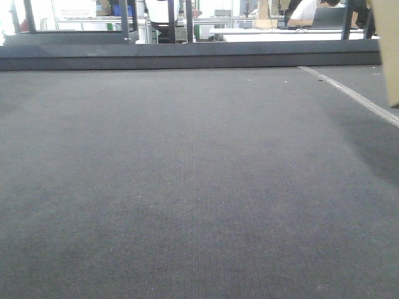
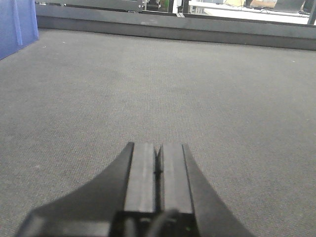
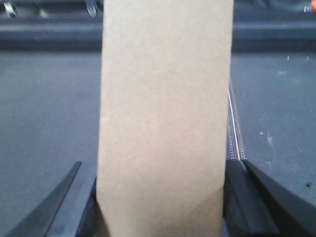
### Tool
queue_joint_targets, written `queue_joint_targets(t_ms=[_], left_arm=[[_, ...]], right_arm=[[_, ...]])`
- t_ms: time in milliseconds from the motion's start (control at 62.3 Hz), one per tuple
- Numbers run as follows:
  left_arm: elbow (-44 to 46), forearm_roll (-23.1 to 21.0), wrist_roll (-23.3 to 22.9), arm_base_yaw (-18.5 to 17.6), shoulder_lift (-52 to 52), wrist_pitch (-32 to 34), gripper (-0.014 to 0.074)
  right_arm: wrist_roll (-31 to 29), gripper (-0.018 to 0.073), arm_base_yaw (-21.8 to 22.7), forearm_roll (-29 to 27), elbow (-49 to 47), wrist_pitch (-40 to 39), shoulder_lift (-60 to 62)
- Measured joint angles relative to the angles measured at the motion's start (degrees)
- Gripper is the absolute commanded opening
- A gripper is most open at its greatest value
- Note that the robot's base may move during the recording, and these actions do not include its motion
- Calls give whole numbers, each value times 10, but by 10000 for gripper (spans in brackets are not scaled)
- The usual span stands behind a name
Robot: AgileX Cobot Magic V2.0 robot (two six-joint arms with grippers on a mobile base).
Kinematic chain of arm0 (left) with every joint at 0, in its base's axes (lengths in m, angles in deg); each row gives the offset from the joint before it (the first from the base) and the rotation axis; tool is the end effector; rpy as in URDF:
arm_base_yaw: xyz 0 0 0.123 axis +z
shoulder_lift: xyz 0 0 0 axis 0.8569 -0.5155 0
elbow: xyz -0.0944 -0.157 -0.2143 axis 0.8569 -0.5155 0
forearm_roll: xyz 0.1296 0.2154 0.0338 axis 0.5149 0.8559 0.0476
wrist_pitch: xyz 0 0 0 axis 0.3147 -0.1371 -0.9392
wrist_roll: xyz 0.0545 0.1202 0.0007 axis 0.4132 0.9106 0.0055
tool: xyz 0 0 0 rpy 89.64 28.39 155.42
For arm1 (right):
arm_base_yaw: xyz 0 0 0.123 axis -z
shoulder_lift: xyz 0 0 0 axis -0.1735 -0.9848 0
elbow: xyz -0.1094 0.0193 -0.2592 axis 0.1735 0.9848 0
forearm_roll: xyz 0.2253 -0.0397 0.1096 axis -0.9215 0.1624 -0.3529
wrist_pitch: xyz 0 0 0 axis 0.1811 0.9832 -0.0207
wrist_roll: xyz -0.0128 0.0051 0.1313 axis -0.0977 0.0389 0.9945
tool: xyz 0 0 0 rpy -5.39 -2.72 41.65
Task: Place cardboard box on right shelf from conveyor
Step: 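Drive to the steel shelf rack holding the box in the right gripper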
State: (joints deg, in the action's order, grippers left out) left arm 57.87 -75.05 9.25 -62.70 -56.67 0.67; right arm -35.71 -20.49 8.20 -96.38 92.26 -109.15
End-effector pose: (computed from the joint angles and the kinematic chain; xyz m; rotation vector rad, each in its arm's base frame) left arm 0.1025 -0.0080 0.1917 0.0039 1.6142 -0.1118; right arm 0.1675 0.0246 0.3488 -0.0152 1.7293 0.1855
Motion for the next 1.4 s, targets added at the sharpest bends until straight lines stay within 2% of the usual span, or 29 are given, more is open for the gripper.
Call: queue_joint_targets(t_ms=[289,449,1396], left_arm=[[0,0,0,0,0,0,-119],[0,0,0,0,0,0,-119],[0,0,0,1,0,0,-119]], right_arm=[[0,402,0,0,110,-2,212],[-1,402,0,0,135,-2,277],[-2,402,0,0,142,-2,288]])
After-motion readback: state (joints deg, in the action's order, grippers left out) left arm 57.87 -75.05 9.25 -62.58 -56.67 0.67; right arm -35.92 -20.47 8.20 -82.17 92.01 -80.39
